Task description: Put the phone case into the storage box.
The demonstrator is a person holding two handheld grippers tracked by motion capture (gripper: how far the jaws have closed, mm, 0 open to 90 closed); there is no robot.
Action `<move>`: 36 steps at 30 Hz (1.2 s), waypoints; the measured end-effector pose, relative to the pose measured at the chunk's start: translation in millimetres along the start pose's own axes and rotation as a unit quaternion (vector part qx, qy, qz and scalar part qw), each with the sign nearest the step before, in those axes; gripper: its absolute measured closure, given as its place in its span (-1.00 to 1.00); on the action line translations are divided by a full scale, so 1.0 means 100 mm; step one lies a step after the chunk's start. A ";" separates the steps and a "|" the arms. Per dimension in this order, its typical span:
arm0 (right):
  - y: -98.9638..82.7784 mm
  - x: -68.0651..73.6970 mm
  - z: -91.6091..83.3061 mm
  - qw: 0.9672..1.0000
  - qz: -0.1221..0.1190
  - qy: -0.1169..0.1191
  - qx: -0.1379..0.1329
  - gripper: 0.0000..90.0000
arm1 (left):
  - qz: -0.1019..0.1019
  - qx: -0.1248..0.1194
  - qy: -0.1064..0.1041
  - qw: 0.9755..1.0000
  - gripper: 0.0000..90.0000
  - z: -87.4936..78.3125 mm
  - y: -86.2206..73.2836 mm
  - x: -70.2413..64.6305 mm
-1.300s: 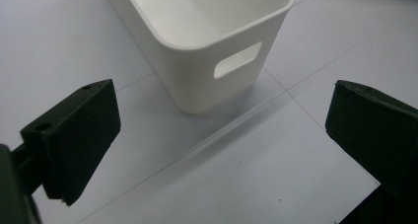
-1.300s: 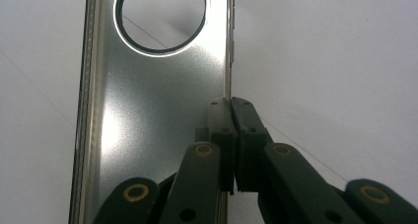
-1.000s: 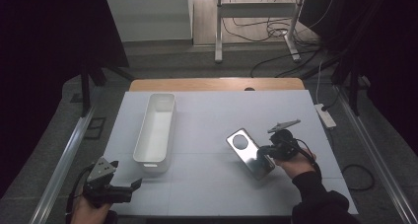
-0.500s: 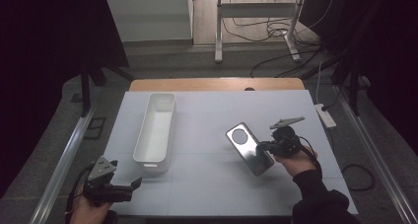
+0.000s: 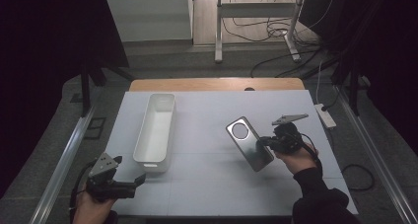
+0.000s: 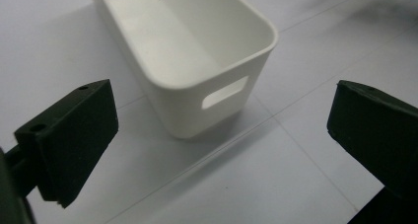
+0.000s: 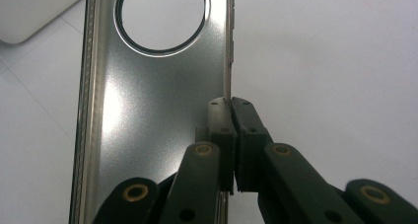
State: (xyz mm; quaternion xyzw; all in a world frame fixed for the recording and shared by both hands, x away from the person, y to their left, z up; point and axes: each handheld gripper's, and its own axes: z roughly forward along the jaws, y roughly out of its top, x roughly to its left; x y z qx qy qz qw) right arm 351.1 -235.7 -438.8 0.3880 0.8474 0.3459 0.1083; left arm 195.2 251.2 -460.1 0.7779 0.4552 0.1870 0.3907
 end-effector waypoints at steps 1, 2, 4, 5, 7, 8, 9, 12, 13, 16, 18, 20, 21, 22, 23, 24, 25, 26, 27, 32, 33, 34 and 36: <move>0.01 0.00 -0.01 1.000 0.001 0.001 -0.002 0.97 | 0.001 -0.001 -0.002 1.000 -1.00 0.00 0.02 -0.01; 0.01 0.00 -0.01 1.000 0.001 0.001 -0.003 0.97 | 0.001 -0.001 -0.002 1.000 -1.00 0.00 0.02 -0.01; 0.02 0.00 -0.01 1.000 -0.002 0.002 -0.003 0.97 | 0.001 -0.004 -0.013 1.000 -1.00 0.03 0.06 -0.02; 0.02 0.01 -0.02 1.000 -0.003 0.001 -0.003 0.97 | 0.001 -0.005 -0.015 1.000 -1.00 0.03 0.07 -0.02; 0.03 0.01 -0.02 1.000 -0.002 0.002 -0.005 0.97 | 0.005 -0.006 -0.017 1.000 -1.00 0.05 0.09 -0.03; 0.04 0.02 -0.02 1.000 -0.001 0.003 -0.007 0.97 | 0.007 -0.007 -0.018 1.000 -1.00 0.06 0.11 -0.04; 0.04 0.02 -0.03 1.000 -0.002 0.004 -0.008 0.97 | 0.008 -0.008 -0.019 1.000 -1.00 0.06 0.12 -0.05; 0.05 0.02 -0.04 1.000 -0.001 0.004 -0.010 0.97 | 0.011 -0.012 -0.024 1.000 -1.00 0.09 0.17 -0.07; 0.06 0.02 -0.04 1.000 -0.002 0.003 -0.011 0.97 | 0.011 -0.013 -0.027 0.999 -1.00 0.10 0.19 -0.08; 0.07 0.02 -0.05 1.000 -0.003 0.001 -0.012 0.97 | 0.011 -0.019 -0.036 0.999 -1.00 0.13 0.23 -0.10; 0.08 0.02 -0.05 1.000 -0.001 -0.001 -0.012 0.97 | 0.011 -0.020 -0.041 0.999 -1.00 0.16 0.26 -0.11; 0.09 0.02 -0.05 1.000 -0.002 0.001 -0.015 0.97 | 0.012 -0.020 -0.047 0.999 -1.00 0.18 0.29 -0.12; 0.10 0.02 -0.05 1.000 -0.004 0.000 -0.014 0.97 | 0.013 -0.021 -0.048 0.999 -1.00 0.19 0.30 -0.13; 0.10 0.03 -0.05 1.000 -0.003 0.000 -0.015 0.97 | 0.014 -0.022 -0.051 0.998 -1.00 0.20 0.32 -0.14; 0.11 0.03 -0.05 1.000 -0.005 0.000 -0.017 0.97 | 0.014 -0.023 -0.053 0.998 -1.00 0.21 0.34 -0.14; 0.12 0.03 -0.05 1.000 -0.004 0.000 -0.018 0.97 | 0.015 -0.024 -0.056 0.998 -1.00 0.22 0.36 -0.15; 0.13 0.04 -0.05 1.000 -0.006 0.003 -0.020 0.97 | 0.015 -0.024 -0.058 0.998 -1.00 0.23 0.37 -0.15; 0.14 0.04 -0.05 1.000 -0.007 0.005 -0.021 0.97 | 0.016 -0.024 -0.061 0.998 -1.00 0.25 0.40 -0.16; 0.15 0.04 -0.06 1.000 -0.009 0.005 -0.021 0.97 | 0.017 -0.023 -0.064 0.998 -1.00 0.27 0.42 -0.16; 0.18 0.02 -0.07 1.000 -0.006 0.004 -0.029 0.97 | 0.015 -0.023 -0.075 0.997 -0.99 0.35 0.50 -0.16; 0.18 0.02 -0.08 1.000 -0.005 0.005 -0.030 0.97 | 0.015 -0.023 -0.077 0.997 -0.99 0.37 0.52 -0.16; 0.19 0.02 -0.08 1.000 -0.004 0.004 -0.031 0.97 | 0.015 -0.023 -0.079 0.996 -0.99 0.39 0.53 -0.17; 0.20 0.02 -0.09 0.999 -0.002 0.003 -0.034 0.97 | 0.018 -0.023 -0.084 0.996 -0.99 0.42 0.57 -0.17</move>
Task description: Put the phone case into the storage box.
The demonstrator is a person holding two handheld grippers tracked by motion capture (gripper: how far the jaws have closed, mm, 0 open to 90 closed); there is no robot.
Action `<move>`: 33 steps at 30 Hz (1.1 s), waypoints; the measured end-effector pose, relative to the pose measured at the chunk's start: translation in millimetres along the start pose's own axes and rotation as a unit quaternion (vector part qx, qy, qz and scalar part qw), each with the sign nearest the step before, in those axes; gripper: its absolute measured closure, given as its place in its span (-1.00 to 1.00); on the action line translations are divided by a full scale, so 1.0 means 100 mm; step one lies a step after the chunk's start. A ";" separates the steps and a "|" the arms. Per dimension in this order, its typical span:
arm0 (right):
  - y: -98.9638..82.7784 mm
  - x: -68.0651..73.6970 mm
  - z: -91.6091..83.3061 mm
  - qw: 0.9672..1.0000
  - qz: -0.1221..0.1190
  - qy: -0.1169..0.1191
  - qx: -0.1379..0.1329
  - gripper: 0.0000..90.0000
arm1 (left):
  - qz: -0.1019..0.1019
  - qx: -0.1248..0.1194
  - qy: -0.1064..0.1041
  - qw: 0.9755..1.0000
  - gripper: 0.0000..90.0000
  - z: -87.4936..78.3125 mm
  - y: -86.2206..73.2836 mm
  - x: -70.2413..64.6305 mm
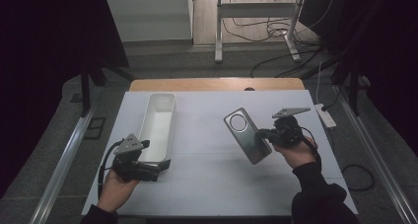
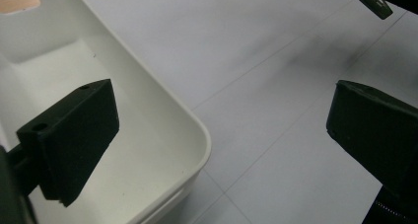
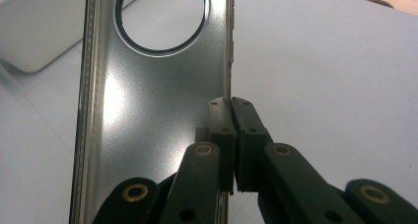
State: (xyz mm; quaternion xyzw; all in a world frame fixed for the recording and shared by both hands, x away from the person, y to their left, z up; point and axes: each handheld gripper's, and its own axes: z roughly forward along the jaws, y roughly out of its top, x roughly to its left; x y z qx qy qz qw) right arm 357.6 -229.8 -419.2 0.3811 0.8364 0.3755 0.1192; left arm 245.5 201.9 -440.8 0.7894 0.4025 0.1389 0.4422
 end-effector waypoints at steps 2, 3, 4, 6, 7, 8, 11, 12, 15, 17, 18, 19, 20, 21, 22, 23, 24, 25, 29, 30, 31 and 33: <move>0.01 0.01 0.00 1.000 0.000 0.001 -0.003 0.97 | 0.003 0.000 -0.003 1.000 -0.99 0.03 0.03 -0.01; 0.02 0.01 -0.01 1.000 -0.001 0.002 -0.005 0.97 | 0.005 0.000 -0.004 1.000 -0.99 0.05 0.05 -0.01; 0.03 0.02 0.00 1.000 -0.001 0.001 -0.006 0.97 | 0.006 0.000 -0.005 1.000 -0.99 0.07 0.06 -0.01; 0.04 0.04 0.00 1.000 -0.003 0.003 -0.008 0.97 | 0.009 0.000 -0.008 1.000 -0.98 0.11 0.10 -0.02; 0.05 0.04 0.01 1.000 -0.003 0.002 -0.008 0.97 | 0.011 0.000 -0.010 1.000 -0.99 0.13 0.12 -0.03; 0.06 0.05 0.01 1.000 -0.002 0.003 -0.010 0.97 | 0.013 0.000 -0.012 1.000 -0.99 0.15 0.14 -0.03; 0.08 0.07 0.02 1.000 -0.002 0.003 -0.012 0.97 | 0.017 -0.002 -0.017 1.000 -0.98 0.20 0.20 -0.04; 0.09 0.07 0.03 1.000 -0.002 0.003 -0.014 0.97 | 0.018 -0.003 -0.019 1.000 -0.98 0.22 0.23 -0.05; 0.12 0.09 0.03 1.000 -0.001 0.006 -0.019 0.97 | 0.019 -0.006 -0.027 0.999 -0.98 0.28 0.29 -0.05; 0.14 0.10 0.03 1.000 -0.001 0.008 -0.022 0.97 | 0.022 -0.007 -0.030 0.999 -0.98 0.33 0.33 -0.07; 0.15 0.11 0.03 1.000 -0.001 0.008 -0.023 0.97 | 0.024 -0.007 -0.032 0.999 -0.98 0.35 0.35 -0.07; 0.16 0.11 0.03 1.000 -0.003 0.009 -0.024 0.97 | 0.027 -0.006 -0.034 0.999 -0.98 0.39 0.37 -0.08; 0.16 0.11 0.03 1.000 -0.003 0.009 -0.024 0.97 | 0.027 -0.006 -0.034 0.999 -0.98 0.39 0.37 -0.08; 0.17 0.12 0.03 1.000 -0.002 0.010 -0.024 0.97 | 0.030 -0.005 -0.036 0.999 -0.98 0.42 0.39 -0.10; 0.17 0.13 0.04 1.000 -0.003 0.011 -0.026 0.97 | 0.034 -0.003 -0.036 0.999 -0.98 0.45 0.41 -0.10; 0.18 0.14 0.04 1.000 -0.002 0.011 -0.025 0.97 | 0.034 -0.003 -0.038 0.999 -0.98 0.46 0.42 -0.11; 0.18 0.14 0.05 1.000 -0.003 0.011 -0.026 0.97 | 0.036 -0.002 -0.038 0.999 -0.98 0.49 0.44 -0.11; 0.19 0.14 0.05 1.000 -0.004 0.011 -0.026 0.97 | 0.037 -0.002 -0.039 0.999 -0.98 0.50 0.45 -0.11; 0.21 0.17 0.07 0.999 -0.003 0.013 -0.029 0.97 | 0.037 -0.003 -0.046 0.998 -0.98 0.56 0.50 -0.12; 0.22 0.18 0.08 0.999 -0.003 0.014 -0.029 0.97 | 0.037 -0.003 -0.047 0.998 -0.98 0.57 0.51 -0.12; 0.22 0.18 0.08 0.999 -0.004 0.015 -0.030 0.97 | 0.037 -0.004 -0.047 0.998 -0.98 0.58 0.52 -0.12; 0.23 0.20 0.09 0.999 -0.004 0.017 -0.031 0.97 | 0.038 -0.004 -0.049 0.998 -0.98 0.60 0.54 -0.13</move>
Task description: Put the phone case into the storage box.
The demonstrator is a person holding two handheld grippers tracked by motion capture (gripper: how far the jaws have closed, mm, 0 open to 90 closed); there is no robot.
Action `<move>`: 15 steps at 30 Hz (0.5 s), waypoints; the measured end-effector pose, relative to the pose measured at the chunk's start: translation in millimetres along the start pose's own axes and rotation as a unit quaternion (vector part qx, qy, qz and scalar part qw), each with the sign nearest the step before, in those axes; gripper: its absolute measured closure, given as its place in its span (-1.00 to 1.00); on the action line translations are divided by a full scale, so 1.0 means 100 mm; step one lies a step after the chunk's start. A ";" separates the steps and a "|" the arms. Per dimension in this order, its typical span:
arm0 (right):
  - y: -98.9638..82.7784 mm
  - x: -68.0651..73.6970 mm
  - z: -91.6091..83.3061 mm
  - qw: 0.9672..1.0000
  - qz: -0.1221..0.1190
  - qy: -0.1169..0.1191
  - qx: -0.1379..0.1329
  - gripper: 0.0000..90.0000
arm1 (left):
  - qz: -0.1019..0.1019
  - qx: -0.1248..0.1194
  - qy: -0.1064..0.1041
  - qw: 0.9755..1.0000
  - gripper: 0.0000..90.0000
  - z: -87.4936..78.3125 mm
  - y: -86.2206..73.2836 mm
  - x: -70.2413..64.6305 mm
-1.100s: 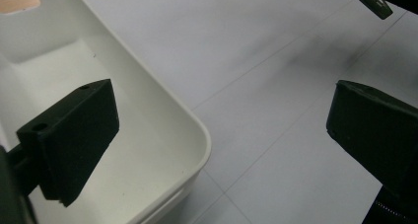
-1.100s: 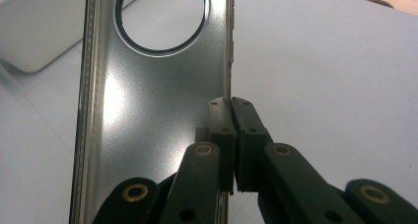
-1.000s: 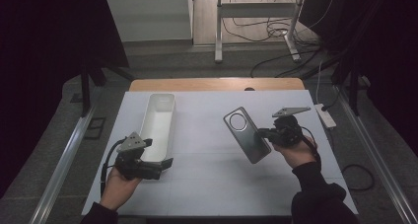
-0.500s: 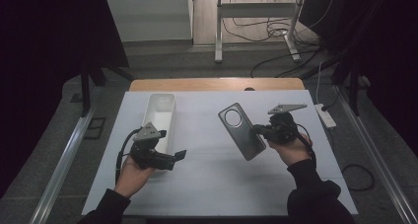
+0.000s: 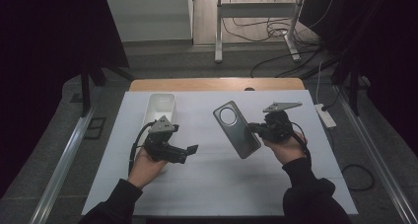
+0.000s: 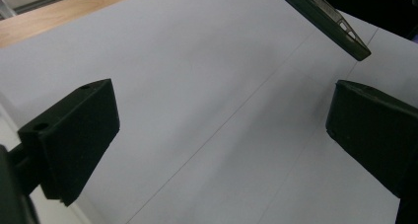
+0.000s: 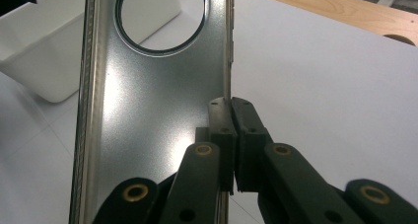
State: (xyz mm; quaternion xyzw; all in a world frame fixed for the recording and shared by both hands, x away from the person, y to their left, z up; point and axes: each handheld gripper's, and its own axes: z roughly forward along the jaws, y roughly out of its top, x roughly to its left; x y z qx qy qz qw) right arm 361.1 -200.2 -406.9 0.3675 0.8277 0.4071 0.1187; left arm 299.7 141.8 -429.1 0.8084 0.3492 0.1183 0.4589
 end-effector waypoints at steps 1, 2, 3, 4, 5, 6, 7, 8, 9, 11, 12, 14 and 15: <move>0.00 0.00 0.00 1.000 -0.001 0.001 -0.001 0.97 | 0.000 0.000 -0.002 1.000 -0.98 0.02 0.01 0.00; 0.01 0.02 0.01 1.000 0.000 0.002 -0.002 0.97 | 0.001 0.000 -0.003 1.000 -0.98 0.03 0.02 0.00; 0.02 0.02 0.01 1.000 0.000 0.002 -0.002 0.97 | 0.001 -0.001 -0.004 1.000 -0.98 0.04 0.04 0.00; 0.02 0.03 0.01 1.000 0.000 0.003 -0.002 0.97 | 0.001 0.000 -0.006 1.000 -0.98 0.05 0.04 0.00; 0.03 0.04 0.02 1.000 -0.001 0.003 -0.003 0.97 | 0.001 -0.001 -0.007 1.000 -0.98 0.07 0.05 0.00; 0.03 0.04 0.02 1.000 0.000 0.004 -0.004 0.97 | 0.002 0.000 -0.008 1.000 -0.98 0.09 0.06 -0.01; 0.04 0.05 0.03 1.000 -0.001 0.005 -0.004 0.97 | 0.003 0.001 -0.009 1.000 -0.98 0.10 0.07 -0.01; 0.04 0.05 0.03 1.000 -0.002 0.006 -0.004 0.97 | 0.003 0.002 -0.009 1.000 -0.98 0.12 0.08 -0.01; 0.04 0.06 0.04 1.000 -0.001 0.005 -0.004 0.97 | 0.003 0.002 -0.010 1.000 -0.98 0.13 0.09 -0.01; 0.05 0.07 0.05 1.000 -0.002 0.008 -0.005 0.97 | 0.004 0.003 -0.013 1.000 -0.98 0.16 0.10 -0.02; 0.05 0.08 0.06 1.000 -0.002 0.007 -0.005 0.97 | 0.004 0.003 -0.013 1.000 -0.98 0.18 0.11 -0.02; 0.06 0.09 0.07 1.000 -0.001 0.007 -0.004 0.97 | 0.005 0.004 -0.016 1.000 -0.98 0.20 0.13 -0.03; 0.07 0.10 0.08 1.000 -0.002 0.009 -0.005 0.97 | 0.005 0.004 -0.016 1.000 -0.98 0.20 0.13 -0.03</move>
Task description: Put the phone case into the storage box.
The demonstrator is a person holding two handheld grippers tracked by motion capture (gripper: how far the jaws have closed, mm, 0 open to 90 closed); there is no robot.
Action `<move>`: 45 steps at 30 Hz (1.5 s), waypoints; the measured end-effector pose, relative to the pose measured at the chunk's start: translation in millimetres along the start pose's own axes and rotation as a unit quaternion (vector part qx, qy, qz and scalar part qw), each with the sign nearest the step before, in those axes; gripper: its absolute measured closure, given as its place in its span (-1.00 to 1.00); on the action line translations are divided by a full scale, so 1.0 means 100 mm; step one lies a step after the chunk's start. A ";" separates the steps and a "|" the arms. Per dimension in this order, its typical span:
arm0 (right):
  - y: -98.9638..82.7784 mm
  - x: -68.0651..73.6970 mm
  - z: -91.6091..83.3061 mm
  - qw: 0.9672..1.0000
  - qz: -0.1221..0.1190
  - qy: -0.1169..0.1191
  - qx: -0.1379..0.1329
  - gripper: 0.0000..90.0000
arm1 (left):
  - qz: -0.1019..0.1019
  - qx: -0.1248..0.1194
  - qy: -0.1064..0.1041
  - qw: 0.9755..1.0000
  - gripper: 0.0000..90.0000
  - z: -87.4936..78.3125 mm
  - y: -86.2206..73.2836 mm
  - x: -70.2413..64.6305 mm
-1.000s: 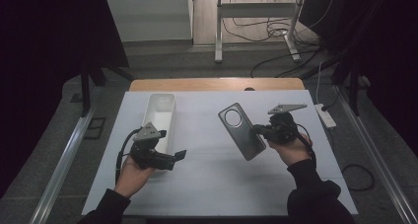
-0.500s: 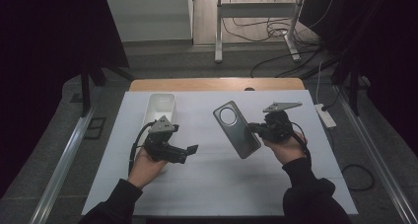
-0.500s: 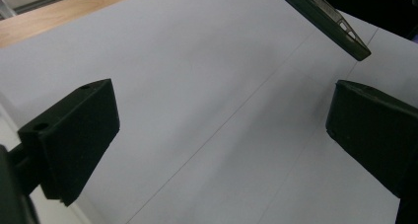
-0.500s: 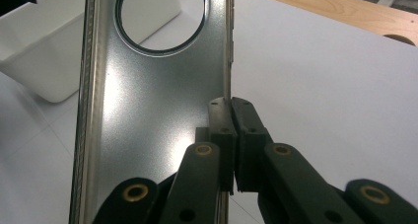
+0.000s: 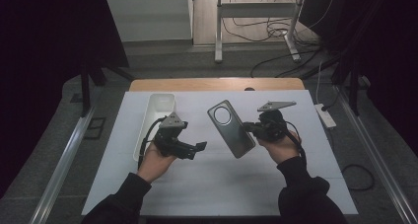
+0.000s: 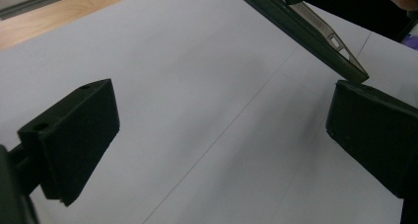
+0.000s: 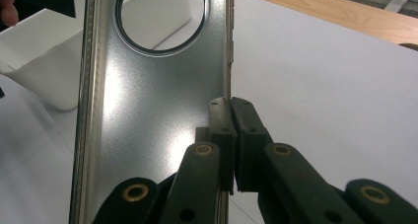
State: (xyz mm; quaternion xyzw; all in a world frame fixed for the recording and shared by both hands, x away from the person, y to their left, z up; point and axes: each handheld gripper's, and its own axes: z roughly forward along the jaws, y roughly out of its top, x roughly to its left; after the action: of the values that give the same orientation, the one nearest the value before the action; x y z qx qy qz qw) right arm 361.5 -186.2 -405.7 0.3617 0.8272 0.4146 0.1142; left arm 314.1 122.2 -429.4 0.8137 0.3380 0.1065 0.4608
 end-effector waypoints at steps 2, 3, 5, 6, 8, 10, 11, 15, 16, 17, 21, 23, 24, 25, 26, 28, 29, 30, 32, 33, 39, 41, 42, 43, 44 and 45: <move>0.01 0.02 0.01 1.000 0.000 0.000 0.000 0.97 | 0.003 -0.001 -0.004 1.000 -0.98 0.04 0.04 -0.02; 0.02 0.02 0.02 1.000 -0.001 0.002 -0.002 0.97 | 0.004 -0.001 -0.004 1.000 -0.98 0.05 0.04 -0.02; 0.02 0.04 0.03 1.000 -0.001 0.002 -0.002 0.97 | 0.005 -0.001 -0.007 1.000 -0.98 0.07 0.06 -0.04; 0.03 0.04 0.03 1.000 0.000 0.003 -0.001 0.97 | 0.007 0.000 -0.007 1.000 -0.98 0.08 0.07 -0.04; 0.04 0.06 0.04 1.000 -0.002 0.003 -0.003 0.97 | 0.008 0.000 -0.009 1.000 -0.98 0.11 0.08 -0.04; 0.05 0.08 0.05 1.000 -0.004 0.004 -0.003 0.97 | 0.008 0.000 -0.012 1.000 -0.98 0.14 0.10 -0.05; 0.05 0.08 0.05 1.000 -0.004 0.004 -0.003 0.97 | 0.008 0.000 -0.012 1.000 -0.98 0.14 0.10 -0.05; 0.06 0.12 0.08 1.000 -0.007 0.005 -0.004 0.97 | 0.006 -0.001 -0.020 1.000 -0.98 0.18 0.12 -0.07; 0.07 0.13 0.09 1.000 -0.007 0.006 -0.003 0.97 | 0.006 -0.001 -0.020 1.000 -0.98 0.18 0.12 -0.07; 0.07 0.14 0.10 1.000 -0.009 0.006 -0.003 0.97 | 0.004 -0.002 -0.024 1.000 -0.98 0.19 0.13 -0.08; 0.07 0.16 0.13 1.000 -0.011 0.008 -0.003 0.97 | 0.000 -0.001 -0.029 1.000 -0.98 0.22 0.14 -0.09; 0.07 0.18 0.15 1.000 -0.011 0.010 -0.002 0.97 | 0.000 0.002 -0.031 1.000 -0.99 0.23 0.14 -0.09; 0.07 0.18 0.15 1.000 -0.011 0.010 -0.002 0.97 | -0.002 -0.002 -0.037 0.999 -0.99 0.23 0.14 -0.10; 0.07 0.19 0.16 1.000 -0.012 0.010 -0.001 0.97 | -0.004 -0.001 -0.044 0.999 -0.99 0.23 0.13 -0.09; 0.06 0.20 0.17 1.000 -0.013 0.011 0.000 0.97 | -0.004 0.002 -0.045 0.999 -0.99 0.24 0.13 -0.10; 0.05 0.21 0.19 1.000 -0.015 0.013 0.001 0.97 | 0.000 0.006 -0.039 0.999 -0.96 0.25 0.13 -0.11; 0.05 0.22 0.20 1.000 -0.015 0.013 0.002 0.97 | 0.001 0.008 -0.039 0.999 -0.95 0.25 0.13 -0.11; 0.05 0.23 0.20 1.000 -0.017 0.012 0.003 0.97 | -0.002 0.008 -0.039 0.999 -0.93 0.26 0.13 -0.11; 0.04 0.24 0.22 1.000 -0.017 0.013 0.004 0.97 | -0.008 0.008 -0.041 0.999 -0.86 0.26 0.13 -0.10; 0.03 0.25 0.24 1.000 -0.018 0.015 0.005 0.97 | -0.011 0.007 -0.044 0.999 -0.78 0.26 0.12 -0.10; 0.01 0.27 0.27 1.000 -0.018 0.015 0.006 0.97 | -0.025 0.013 -0.059 0.998 -0.43 0.26 0.11 -0.09; 0.01 0.28 0.27 1.000 -0.020 0.015 0.006 0.97 | -0.029 0.015 -0.062 0.998 -0.30 0.26 0.10 -0.08; 0.01 0.28 0.27 1.000 -0.020 0.015 0.006 0.97 | -0.035 0.017 -0.067 0.997 -0.24 0.27 0.09 -0.07; 0.00 0.28 0.28 1.000 -0.020 0.015 0.006 0.97 | -0.037 0.021 -0.068 0.997 -0.13 0.27 0.09 -0.07; 0.00 0.28 0.28 1.000 -0.020 0.015 0.006 0.97 | -0.037 0.025 -0.068 0.997 -0.08 0.28 0.09 -0.07; 0.00 0.28 0.28 1.000 -0.020 0.015 0.006 0.97 | -0.037 0.025 -0.068 0.997 -0.06 0.28 0.09 -0.07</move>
State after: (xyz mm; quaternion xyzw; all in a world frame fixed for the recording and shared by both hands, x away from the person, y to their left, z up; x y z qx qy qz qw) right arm 355.2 -150.1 -420.2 0.3391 0.8384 0.4128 0.1080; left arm 326.1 96.1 -436.6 0.8174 0.3382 0.0248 0.4657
